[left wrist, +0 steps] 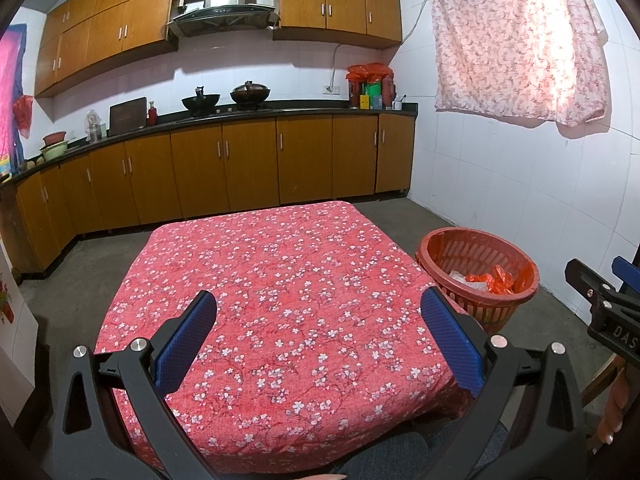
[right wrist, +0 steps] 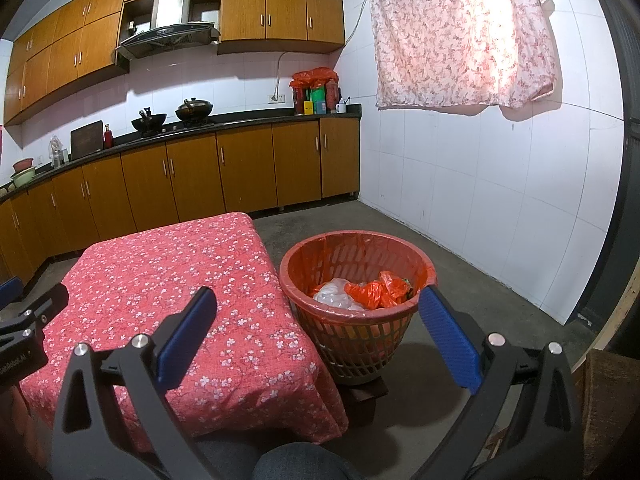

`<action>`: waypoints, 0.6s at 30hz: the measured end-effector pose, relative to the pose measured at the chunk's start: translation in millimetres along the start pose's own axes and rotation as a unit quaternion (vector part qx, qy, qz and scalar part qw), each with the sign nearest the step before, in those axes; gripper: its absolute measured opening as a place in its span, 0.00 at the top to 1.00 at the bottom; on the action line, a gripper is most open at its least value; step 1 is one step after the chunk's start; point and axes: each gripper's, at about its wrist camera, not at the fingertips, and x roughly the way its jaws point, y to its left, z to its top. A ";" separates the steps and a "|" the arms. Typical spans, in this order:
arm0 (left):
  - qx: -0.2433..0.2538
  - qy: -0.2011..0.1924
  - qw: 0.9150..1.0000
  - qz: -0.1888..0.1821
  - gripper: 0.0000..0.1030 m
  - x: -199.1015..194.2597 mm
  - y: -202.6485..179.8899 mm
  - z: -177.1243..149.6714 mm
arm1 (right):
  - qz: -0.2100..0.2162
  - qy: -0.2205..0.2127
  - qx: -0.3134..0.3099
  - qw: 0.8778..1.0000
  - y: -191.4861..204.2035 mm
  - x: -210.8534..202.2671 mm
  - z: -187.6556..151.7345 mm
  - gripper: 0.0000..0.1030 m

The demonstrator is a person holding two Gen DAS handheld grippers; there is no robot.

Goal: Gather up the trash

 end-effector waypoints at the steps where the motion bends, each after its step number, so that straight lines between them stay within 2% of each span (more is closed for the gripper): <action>1: 0.000 0.000 1.000 0.000 0.02 -1.2 -1.1 -0.9 | 0.000 0.000 0.000 1.000 -0.1 0.0 0.4 0.04; 18: 0.000 0.001 1.000 0.001 0.02 -0.3 2.1 0.7 | 0.001 0.000 0.001 1.000 -0.2 -0.1 0.3 0.04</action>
